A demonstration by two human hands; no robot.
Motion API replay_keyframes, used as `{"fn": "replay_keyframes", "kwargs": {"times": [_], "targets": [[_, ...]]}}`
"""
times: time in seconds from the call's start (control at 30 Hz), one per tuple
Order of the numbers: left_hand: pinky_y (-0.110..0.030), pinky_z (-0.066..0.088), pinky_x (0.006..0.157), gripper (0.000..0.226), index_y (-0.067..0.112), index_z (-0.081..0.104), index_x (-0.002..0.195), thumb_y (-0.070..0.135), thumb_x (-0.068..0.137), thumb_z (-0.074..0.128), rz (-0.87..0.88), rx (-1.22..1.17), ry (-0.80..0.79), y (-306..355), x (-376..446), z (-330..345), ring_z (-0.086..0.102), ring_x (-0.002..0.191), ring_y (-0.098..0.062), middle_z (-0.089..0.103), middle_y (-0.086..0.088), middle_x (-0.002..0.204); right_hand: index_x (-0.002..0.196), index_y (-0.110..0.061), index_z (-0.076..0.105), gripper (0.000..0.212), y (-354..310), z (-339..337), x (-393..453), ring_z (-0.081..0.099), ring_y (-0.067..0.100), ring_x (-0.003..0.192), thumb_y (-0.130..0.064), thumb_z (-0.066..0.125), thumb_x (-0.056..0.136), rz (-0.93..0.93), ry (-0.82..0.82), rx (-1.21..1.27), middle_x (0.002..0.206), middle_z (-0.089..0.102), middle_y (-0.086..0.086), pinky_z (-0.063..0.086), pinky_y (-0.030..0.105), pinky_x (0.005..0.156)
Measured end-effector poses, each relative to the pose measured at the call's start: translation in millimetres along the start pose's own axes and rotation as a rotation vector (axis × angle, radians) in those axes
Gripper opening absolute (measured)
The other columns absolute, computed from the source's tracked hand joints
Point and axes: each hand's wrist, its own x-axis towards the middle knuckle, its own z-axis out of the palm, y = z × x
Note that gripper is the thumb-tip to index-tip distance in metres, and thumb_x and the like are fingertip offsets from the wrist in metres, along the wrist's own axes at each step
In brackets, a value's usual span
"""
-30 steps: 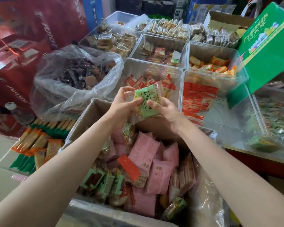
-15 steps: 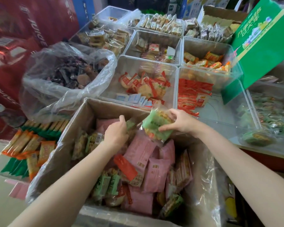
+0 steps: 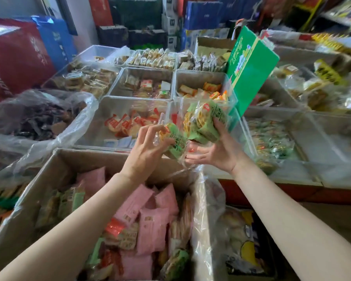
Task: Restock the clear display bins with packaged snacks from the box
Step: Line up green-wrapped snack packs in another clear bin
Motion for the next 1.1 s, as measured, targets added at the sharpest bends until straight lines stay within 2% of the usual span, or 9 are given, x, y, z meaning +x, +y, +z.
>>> {"fn": "replay_keyframes", "kwargs": {"times": [0.1, 0.2, 0.27, 0.33, 0.5, 0.53, 0.63, 0.93, 1.1], "targets": [[-0.043, 0.049, 0.084, 0.068, 0.017, 0.049, 0.108, 0.007, 0.054, 0.088, -0.037, -0.042, -0.010, 46, 42, 34, 0.036, 0.102, -0.027, 0.035, -0.007, 0.116, 0.114, -0.015, 0.065, 0.070, -15, -20, -26, 0.043, 0.051, 0.123, -0.057, 0.073, 0.059, -0.065, -0.052, 0.034, 0.140, 0.038, 0.031, 0.047, 0.058, 0.091], [-0.039, 0.051, 0.085, 0.057, 0.011, 0.055, 0.113, -0.012, 0.063, 0.069, -0.050, -0.127, 0.048, 98, 81, 73, 0.041, 0.099, -0.025, 0.037, -0.007, 0.114, 0.127, -0.010, 0.056, 0.071, -47, -62, -45, 0.060, 0.032, 0.109, -0.056, 0.061, 0.073, -0.164, 0.065, 0.177, 0.127, 0.056, 0.017, 0.052, 0.043, 0.088], [-0.036, 0.054, 0.081, 0.046, 0.012, 0.049, 0.118, 0.001, 0.075, 0.055, -0.025, -0.253, -0.005, 130, 102, 99, 0.051, 0.099, -0.024, 0.040, -0.005, 0.120, 0.129, -0.007, 0.053, 0.075, -82, -107, -61, 0.068, 0.026, 0.087, -0.056, 0.059, 0.072, -0.219, 0.165, 0.164, 0.116, 0.062, 0.015, 0.056, 0.038, 0.074], [-0.034, 0.056, 0.071, 0.040, 0.012, 0.045, 0.119, 0.014, 0.078, 0.047, -0.069, -0.327, -0.083, 161, 121, 124, 0.061, 0.091, -0.023, 0.042, -0.002, 0.126, 0.126, -0.008, 0.055, 0.071, -122, -158, -78, 0.067, 0.027, 0.094, -0.053, 0.061, 0.071, -0.258, 0.304, 0.125, 0.113, 0.065, 0.015, 0.054, 0.042, 0.080], [-0.043, 0.051, 0.073, 0.029, 0.003, 0.053, 0.111, 0.000, 0.082, 0.053, -0.322, -0.360, -0.343, 218, 154, 202, 0.063, 0.091, -0.026, 0.056, -0.011, 0.111, 0.104, -0.013, 0.064, 0.069, -217, -256, -111, 0.068, 0.026, 0.081, -0.037, 0.090, 0.044, -0.354, 0.391, -0.185, 0.092, 0.072, 0.009, 0.059, 0.038, 0.062], [-0.042, 0.049, 0.078, 0.029, 0.003, 0.053, 0.113, 0.001, 0.083, 0.053, -0.370, -0.361, -0.396, 224, 159, 215, 0.062, 0.094, -0.028, 0.058, -0.011, 0.112, 0.095, -0.015, 0.064, 0.051, -229, -271, -111, 0.068, 0.025, 0.076, -0.030, 0.088, 0.052, -0.349, 0.387, -0.322, 0.082, 0.073, 0.005, 0.059, 0.037, 0.059], [-0.032, 0.044, 0.090, 0.027, 0.007, 0.059, 0.114, 0.006, 0.088, 0.051, -0.425, -0.336, -0.529, 235, 171, 249, 0.061, 0.103, -0.024, 0.064, -0.006, 0.115, 0.094, -0.015, 0.060, 0.017, -245, -303, -102, 0.065, 0.022, 0.076, -0.009, 0.067, 0.079, -0.239, 0.360, -0.732, 0.074, 0.073, -0.002, 0.058, 0.035, 0.062], [-0.030, 0.039, 0.100, 0.031, 0.015, 0.065, 0.118, 0.020, 0.095, 0.044, -0.402, -0.300, -1.208, 223, 186, 317, 0.051, 0.119, -0.020, 0.060, -0.004, 0.125, 0.120, -0.016, 0.057, 0.043, -244, -385, -38, 0.065, 0.021, 0.103, 0.001, 0.061, 0.081, 0.349, -0.039, -0.939, 0.113, 0.067, 0.005, 0.055, 0.039, 0.083], [-0.037, 0.040, 0.102, 0.034, 0.007, 0.062, 0.114, 0.027, 0.093, 0.043, -0.415, -0.092, -1.353, 214, 183, 340, 0.050, 0.119, -0.026, 0.056, -0.010, 0.128, 0.112, -0.033, 0.054, 0.059, -240, -404, -21, 0.051, 0.023, 0.121, 0.007, 0.071, 0.073, 0.466, -0.107, -1.436, 0.133, 0.052, 0.004, 0.044, 0.047, 0.100]]}}
